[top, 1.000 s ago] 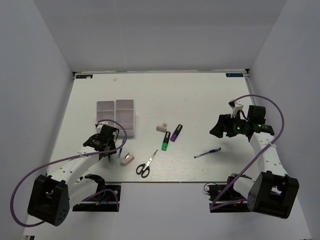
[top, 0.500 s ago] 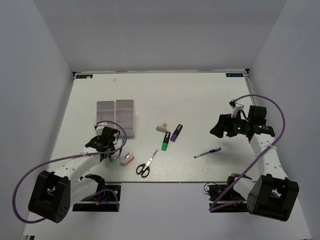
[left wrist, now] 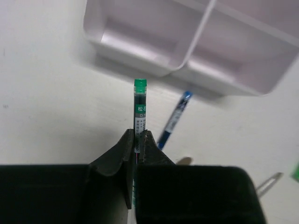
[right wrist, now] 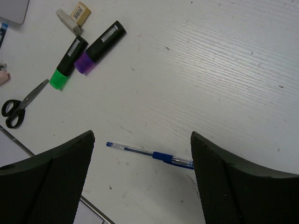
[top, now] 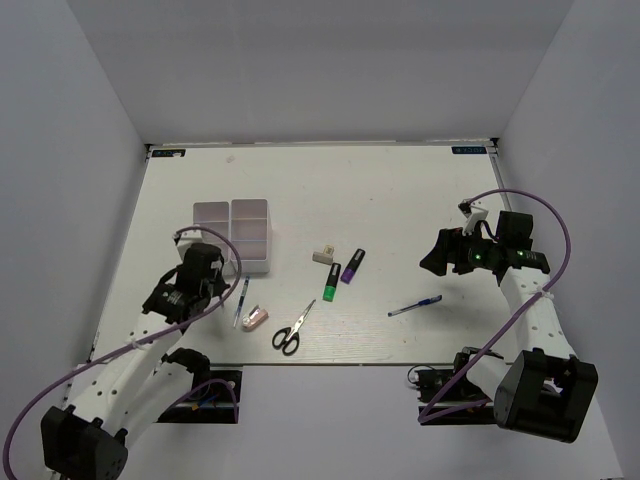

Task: Sort the stationery into containers
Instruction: Grab a piece of stationery with the left arm, then place the stationery into the container

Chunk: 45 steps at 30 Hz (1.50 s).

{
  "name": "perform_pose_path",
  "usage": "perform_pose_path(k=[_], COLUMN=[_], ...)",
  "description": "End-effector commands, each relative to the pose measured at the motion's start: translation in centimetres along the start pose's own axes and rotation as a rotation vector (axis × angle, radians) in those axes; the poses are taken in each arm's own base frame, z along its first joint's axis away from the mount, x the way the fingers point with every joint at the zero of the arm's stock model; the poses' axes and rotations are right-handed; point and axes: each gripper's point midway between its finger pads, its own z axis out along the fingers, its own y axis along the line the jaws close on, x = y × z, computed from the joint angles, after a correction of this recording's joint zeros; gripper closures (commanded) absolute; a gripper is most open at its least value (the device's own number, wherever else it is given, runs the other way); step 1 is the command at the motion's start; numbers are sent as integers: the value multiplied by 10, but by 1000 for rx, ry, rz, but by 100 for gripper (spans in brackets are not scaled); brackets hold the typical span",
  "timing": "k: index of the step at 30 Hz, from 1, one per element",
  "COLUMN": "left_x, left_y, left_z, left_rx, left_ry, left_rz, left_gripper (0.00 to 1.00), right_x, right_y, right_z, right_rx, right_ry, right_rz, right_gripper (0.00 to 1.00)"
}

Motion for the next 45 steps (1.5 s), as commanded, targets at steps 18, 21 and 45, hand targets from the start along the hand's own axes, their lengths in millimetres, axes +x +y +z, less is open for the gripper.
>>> perform_pose_path(k=[18,21,45], left_x=[-251,-265,-241], left_y=[-60,-69,-66], left_z=[15,26,60], left_rx=[135,213,565], left_ry=[-603,-639,-799], left_rz=[5,-26,-79], left_gripper=[99,99,99], right_x=[-6,-3,5], right_y=[-2,-4,-15], right_z=[2,6,14], right_rx=[-17,-23,-6], right_ry=[5,20,61], right_rz=[-2,12,22], right_gripper=[15,15,15])
